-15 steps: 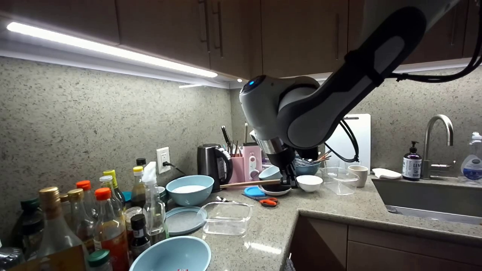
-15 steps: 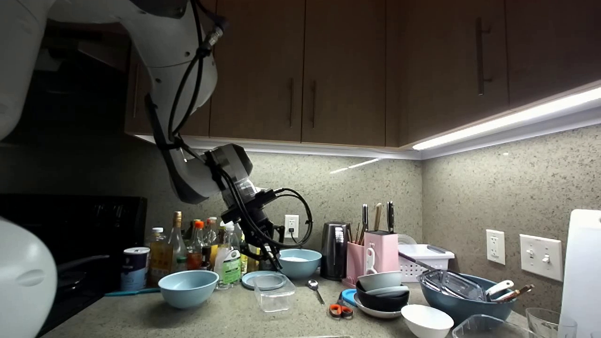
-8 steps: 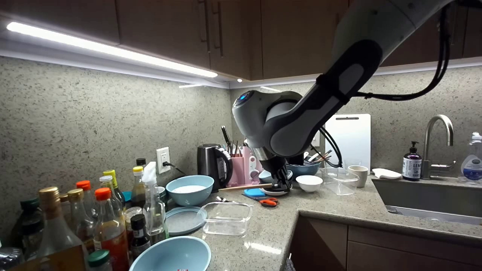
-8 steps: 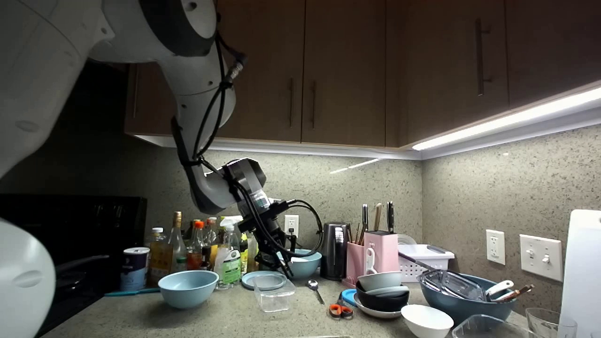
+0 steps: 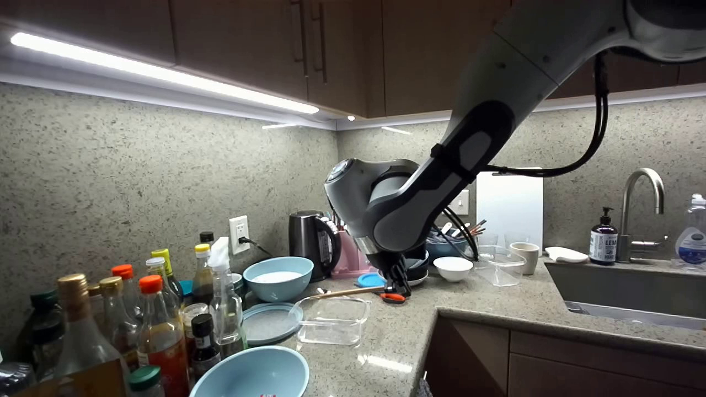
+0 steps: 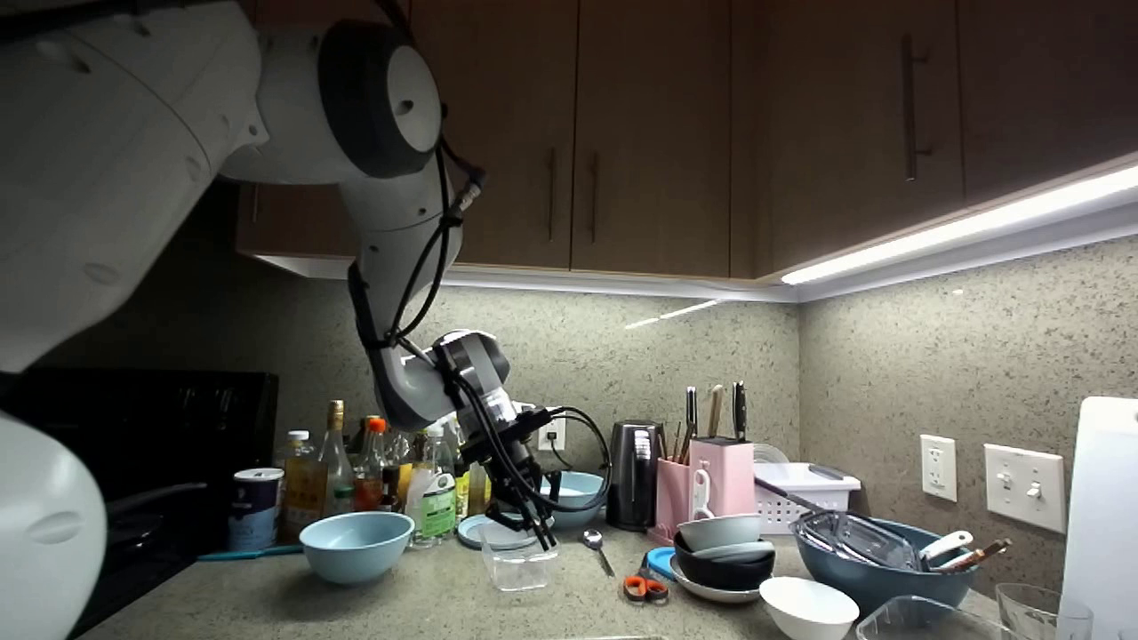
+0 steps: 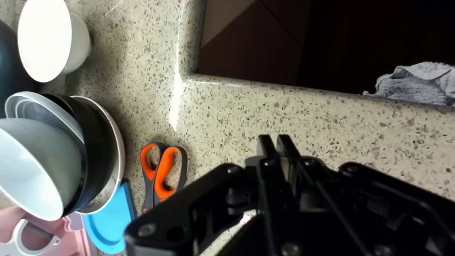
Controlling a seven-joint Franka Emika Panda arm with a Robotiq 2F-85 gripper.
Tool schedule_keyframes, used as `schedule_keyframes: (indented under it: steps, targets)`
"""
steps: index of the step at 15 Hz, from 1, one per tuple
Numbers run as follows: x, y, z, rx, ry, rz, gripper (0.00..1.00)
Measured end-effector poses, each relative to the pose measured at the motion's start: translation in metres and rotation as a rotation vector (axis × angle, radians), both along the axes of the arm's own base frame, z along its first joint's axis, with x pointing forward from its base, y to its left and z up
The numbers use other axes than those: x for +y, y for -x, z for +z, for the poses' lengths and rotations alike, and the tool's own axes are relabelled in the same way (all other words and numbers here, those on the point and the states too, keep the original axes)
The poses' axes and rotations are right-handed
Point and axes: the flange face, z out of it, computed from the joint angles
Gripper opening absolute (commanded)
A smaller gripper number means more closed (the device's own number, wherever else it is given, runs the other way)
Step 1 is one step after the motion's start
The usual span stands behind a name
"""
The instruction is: Pick the chopsticks and put them in the blue bowl
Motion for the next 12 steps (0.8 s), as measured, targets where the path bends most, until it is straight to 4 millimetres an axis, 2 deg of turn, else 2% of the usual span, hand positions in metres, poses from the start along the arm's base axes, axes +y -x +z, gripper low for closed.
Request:
schedule_keyframes:
  steps: [8,12]
  targets:
    - [0.005,-0.011,-0.039,0.058,0.011,-0.007,0.06]
    - [0.004,-0.018,-0.044,0.07,0.026,-0.022,0.06]
